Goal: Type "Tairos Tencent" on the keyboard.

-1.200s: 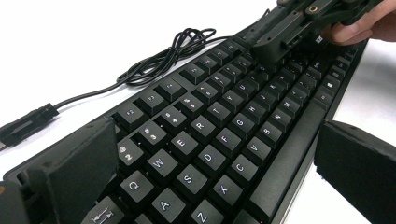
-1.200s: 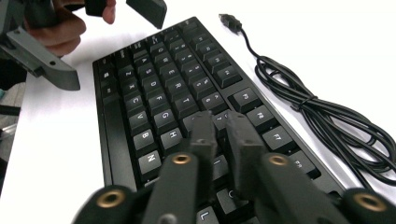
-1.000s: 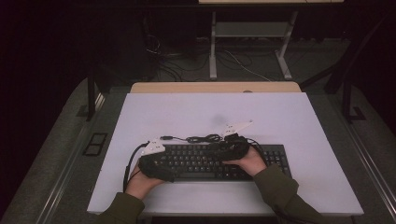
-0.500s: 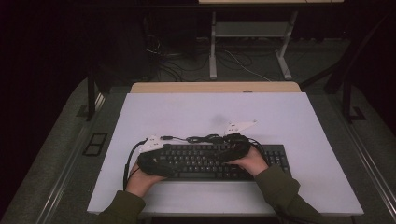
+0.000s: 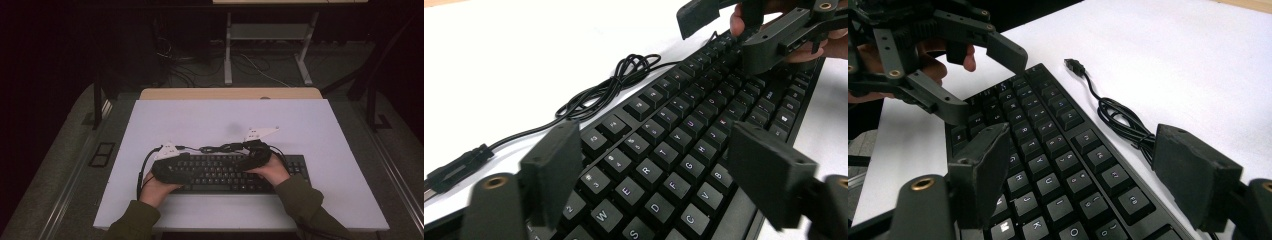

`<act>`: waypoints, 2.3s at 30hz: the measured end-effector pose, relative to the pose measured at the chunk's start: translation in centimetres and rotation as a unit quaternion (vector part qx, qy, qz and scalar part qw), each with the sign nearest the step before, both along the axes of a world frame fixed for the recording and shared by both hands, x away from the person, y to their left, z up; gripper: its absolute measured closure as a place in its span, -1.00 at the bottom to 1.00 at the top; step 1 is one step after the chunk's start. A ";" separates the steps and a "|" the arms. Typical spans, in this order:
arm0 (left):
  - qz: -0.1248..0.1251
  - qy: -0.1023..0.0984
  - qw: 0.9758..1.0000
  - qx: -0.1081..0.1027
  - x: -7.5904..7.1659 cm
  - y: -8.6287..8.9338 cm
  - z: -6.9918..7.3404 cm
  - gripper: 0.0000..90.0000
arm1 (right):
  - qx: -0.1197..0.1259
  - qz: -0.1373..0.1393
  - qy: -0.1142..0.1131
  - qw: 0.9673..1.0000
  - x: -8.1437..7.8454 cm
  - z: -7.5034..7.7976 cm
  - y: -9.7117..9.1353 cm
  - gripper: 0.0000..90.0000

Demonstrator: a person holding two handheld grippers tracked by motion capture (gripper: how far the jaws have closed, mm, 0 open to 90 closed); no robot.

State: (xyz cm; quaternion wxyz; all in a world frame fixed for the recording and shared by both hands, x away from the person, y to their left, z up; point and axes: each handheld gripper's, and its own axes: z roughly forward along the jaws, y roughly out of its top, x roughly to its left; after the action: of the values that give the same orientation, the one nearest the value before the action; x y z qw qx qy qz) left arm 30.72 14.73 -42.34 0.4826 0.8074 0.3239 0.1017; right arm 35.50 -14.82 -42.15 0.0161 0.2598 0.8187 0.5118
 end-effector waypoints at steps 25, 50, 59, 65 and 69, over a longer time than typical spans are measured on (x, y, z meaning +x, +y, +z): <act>-0.014 0.039 0.999 0.028 1.0 -1.1 -0.9 0.97 | 0.004 0.001 0.003 1.000 0.0 -0.1 0.1 -0.50; -0.018 0.045 0.996 0.074 1.3 -2.2 -1.3 0.98 | -0.001 0.001 0.002 1.000 -0.1 -0.1 0.2 -0.49; -0.016 0.044 0.997 0.066 1.2 -2.1 -1.0 0.97 | -0.002 0.002 0.000 1.000 -0.2 0.0 0.2 -0.49; -0.017 0.041 0.997 0.061 1.1 -2.1 -0.8 0.97 | -0.003 0.001 -0.002 1.000 -0.2 0.1 0.1 -0.49; -0.019 0.037 0.997 0.059 1.0 -2.0 -0.6 0.93 | -0.003 0.002 -0.003 1.000 -0.2 0.2 0.1 -0.49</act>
State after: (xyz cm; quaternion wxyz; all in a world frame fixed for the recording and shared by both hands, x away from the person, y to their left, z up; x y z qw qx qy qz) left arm 31.70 12.77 -42.92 0.4237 0.8437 0.3194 0.0810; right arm 35.25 -14.76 -41.99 0.0189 0.2566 0.8208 0.5100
